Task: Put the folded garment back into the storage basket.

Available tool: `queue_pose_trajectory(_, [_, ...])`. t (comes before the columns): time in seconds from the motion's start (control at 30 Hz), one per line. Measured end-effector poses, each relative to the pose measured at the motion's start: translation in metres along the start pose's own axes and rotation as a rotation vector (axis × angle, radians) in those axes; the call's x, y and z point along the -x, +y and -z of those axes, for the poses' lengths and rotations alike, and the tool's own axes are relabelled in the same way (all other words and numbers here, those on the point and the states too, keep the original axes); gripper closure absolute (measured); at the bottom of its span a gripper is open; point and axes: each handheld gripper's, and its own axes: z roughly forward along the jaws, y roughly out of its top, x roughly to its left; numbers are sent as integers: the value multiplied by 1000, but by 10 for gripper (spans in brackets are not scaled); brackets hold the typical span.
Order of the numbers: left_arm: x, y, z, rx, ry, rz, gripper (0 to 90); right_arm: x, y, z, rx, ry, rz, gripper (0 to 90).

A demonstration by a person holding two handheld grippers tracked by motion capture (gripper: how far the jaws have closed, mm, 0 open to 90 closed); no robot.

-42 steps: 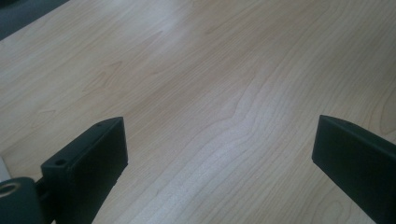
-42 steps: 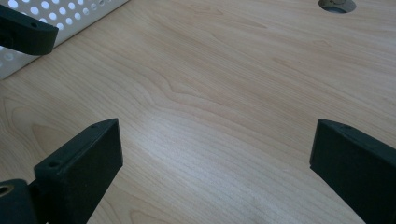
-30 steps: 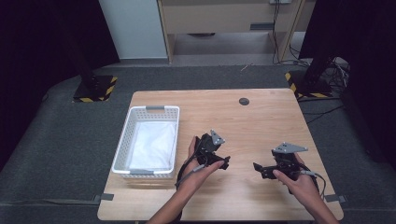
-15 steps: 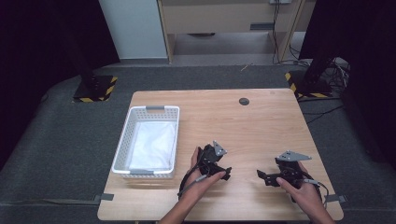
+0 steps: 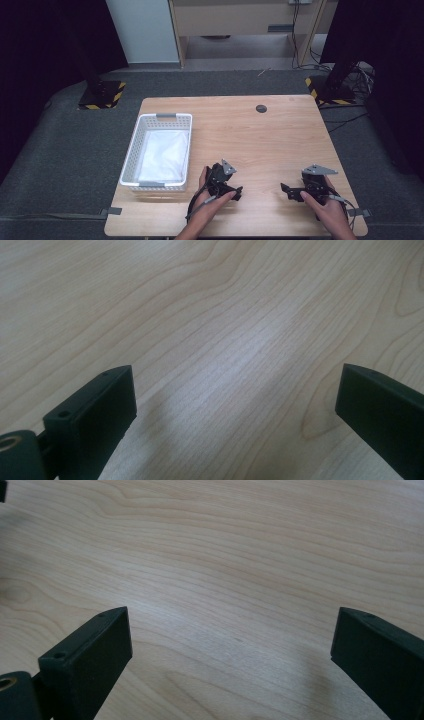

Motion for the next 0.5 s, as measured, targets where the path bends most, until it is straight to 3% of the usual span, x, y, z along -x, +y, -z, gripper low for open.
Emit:
queue_pose_trajectory(0.13, [-6,-8,-5,-13,5,23,23,6,-4,-5,-12,-20,-30,31])
queue_pose_trajectory(0.27, [-7,-10,-7,-9,9,14,8,8,-7,-9,-32,-30,-21,29])
queue_pose_trajectory(0.43, [-9,-13,-9,26,13,11,0,4,-9,-13,-34,-63,39,10])
queue_pose_trajectory(0.5, [-10,-15,-9,38,10,7,0,1,-11,-15,-38,-85,88,4])
